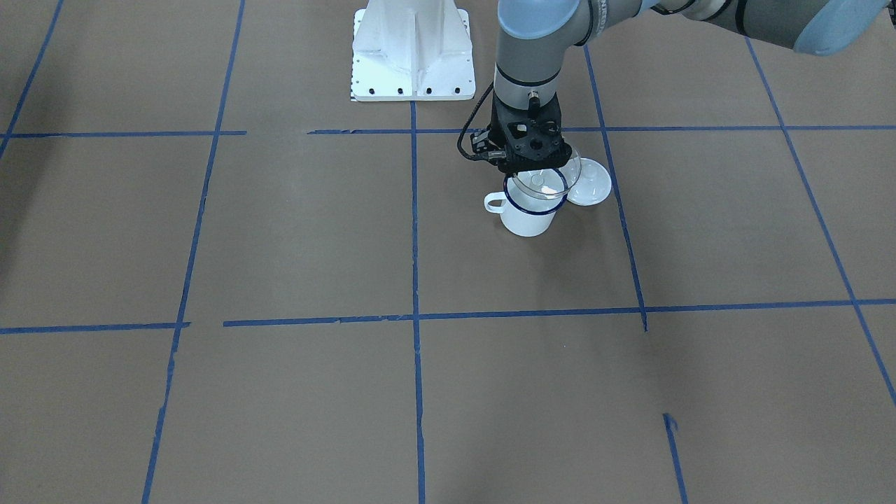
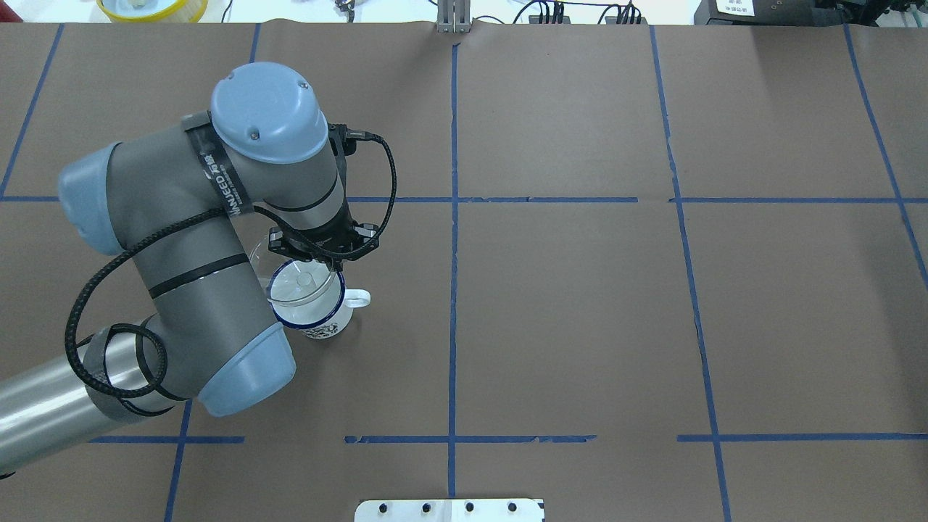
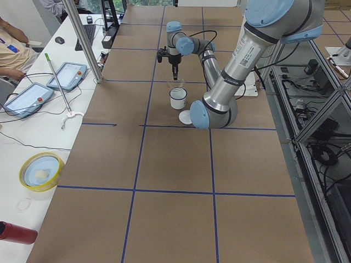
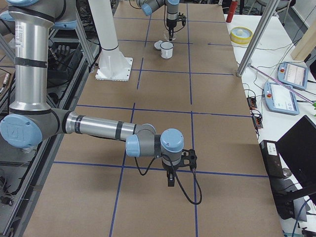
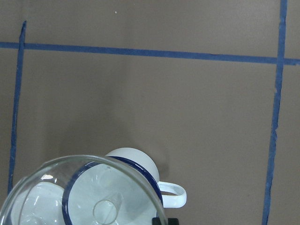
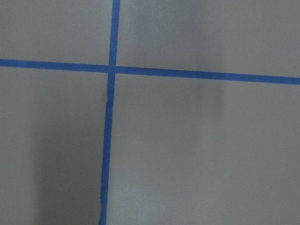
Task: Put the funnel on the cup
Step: 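Lower the funnel spout into the mug opening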
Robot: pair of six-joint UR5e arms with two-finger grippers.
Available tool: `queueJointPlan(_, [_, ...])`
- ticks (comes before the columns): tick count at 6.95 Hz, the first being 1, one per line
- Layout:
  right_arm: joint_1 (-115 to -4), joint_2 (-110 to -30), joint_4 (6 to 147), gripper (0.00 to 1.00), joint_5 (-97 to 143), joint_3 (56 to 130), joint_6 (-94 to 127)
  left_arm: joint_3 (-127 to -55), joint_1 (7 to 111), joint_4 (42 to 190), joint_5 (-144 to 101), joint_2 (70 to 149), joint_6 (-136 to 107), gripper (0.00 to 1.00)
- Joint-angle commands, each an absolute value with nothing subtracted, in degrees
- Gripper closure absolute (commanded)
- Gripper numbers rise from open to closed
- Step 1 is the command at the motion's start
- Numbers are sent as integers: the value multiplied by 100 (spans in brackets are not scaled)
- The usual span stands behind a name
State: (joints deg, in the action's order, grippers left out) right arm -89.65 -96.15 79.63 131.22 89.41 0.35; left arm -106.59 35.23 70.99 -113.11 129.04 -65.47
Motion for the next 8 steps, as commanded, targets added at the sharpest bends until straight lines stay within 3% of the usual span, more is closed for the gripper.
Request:
queueJointPlan(1, [-8965, -9615, 7963, 0, 13122, 8939, 35, -10494, 3489, 7391, -11303, 12779, -6548, 100])
queueJointPlan(4, [-8965, -9615, 7963, 0, 13122, 8938, 35, -10424, 3322, 7444, -11294, 12735, -6566, 100])
queueJointPlan(5, [-8965, -9615, 7963, 0, 13122, 8938, 35, -10398, 3322, 7462, -11294, 12727, -6531, 78])
queueJointPlan(6, [-8965, -9615, 7963, 0, 13122, 8938, 35, -10397, 3322, 7575, -11285, 12657, -6539, 63])
queueJointPlan(7, [-8965, -9615, 7963, 0, 13122, 8938, 35, -10415, 3322, 7602, -11285, 12648, -6539, 25])
queueJointPlan(8, [-8965, -9615, 7963, 0, 13122, 8938, 35, -10537, 3331, 7603, -11259, 12630, -6513, 0])
